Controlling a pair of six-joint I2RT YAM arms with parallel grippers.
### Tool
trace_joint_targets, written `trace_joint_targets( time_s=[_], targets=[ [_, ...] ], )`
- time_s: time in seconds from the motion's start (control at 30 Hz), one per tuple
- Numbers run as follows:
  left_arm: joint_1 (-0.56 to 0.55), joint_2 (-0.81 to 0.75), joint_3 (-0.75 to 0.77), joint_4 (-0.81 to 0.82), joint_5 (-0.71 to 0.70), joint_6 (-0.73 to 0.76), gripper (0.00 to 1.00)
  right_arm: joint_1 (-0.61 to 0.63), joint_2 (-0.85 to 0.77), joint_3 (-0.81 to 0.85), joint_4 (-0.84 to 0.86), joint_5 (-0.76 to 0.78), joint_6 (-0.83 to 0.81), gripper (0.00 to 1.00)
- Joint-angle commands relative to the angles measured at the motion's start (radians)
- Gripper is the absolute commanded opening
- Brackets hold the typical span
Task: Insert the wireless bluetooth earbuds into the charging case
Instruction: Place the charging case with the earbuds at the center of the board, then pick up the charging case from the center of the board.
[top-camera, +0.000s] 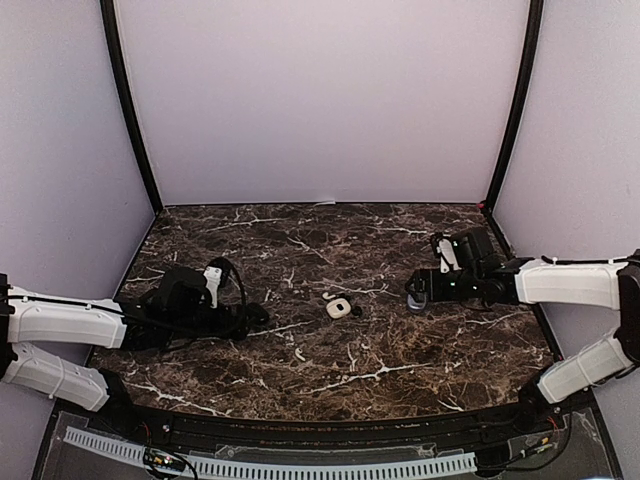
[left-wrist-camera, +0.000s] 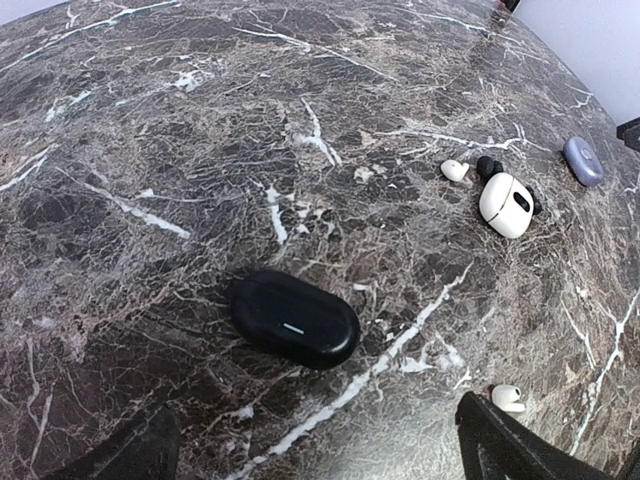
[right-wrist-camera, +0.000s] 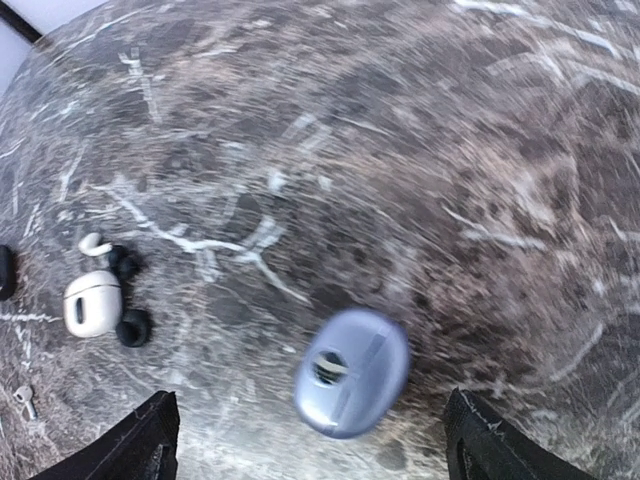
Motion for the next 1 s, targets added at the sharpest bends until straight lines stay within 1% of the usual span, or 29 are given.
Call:
trace_joint_targets(
  time_s=[0.0,0.13,0.23,0.4,0.47,0.73,0.97],
  targets=[
    [0.008,-0.008,0.02,-0.024,-0.029,-0.011,0.99,0.071,0.008,0.059,0.016,0.066,-0.036,0.89],
    [0.009,-0.001,0.005,-0.005,-0.039,-0.029,0.99,0.141,0.059,0.098,0.043,0.034,-0.059,0.85],
    [0.014,0.004,-0.015,0.021,-0.041,-0.053,0.99,0.188,0.128,0.156,0.042,-0.002,-0.077,0.82],
    [0.027,-0.006,-0.037,0.042,-0.033,-0.072,0.99,0.272,0.278,0.257,0.033,0.011,-0.084,0.8],
    [0.03,-0.016,-0.048,0.047,-0.026,-0.071,0.99,0.297,0.333,0.296,0.028,0.017,-0.094,0.78],
    [0.034,-0.068,-0.108,0.095,0.007,-0.082,0.98,0.395,0.441,0.418,-0.033,0.073,-0.1,0.76],
    [0.034,-0.062,-0.107,0.109,0.015,-0.083,0.97,0.436,0.504,0.473,-0.093,0.182,-0.071,0.76]
  ],
)
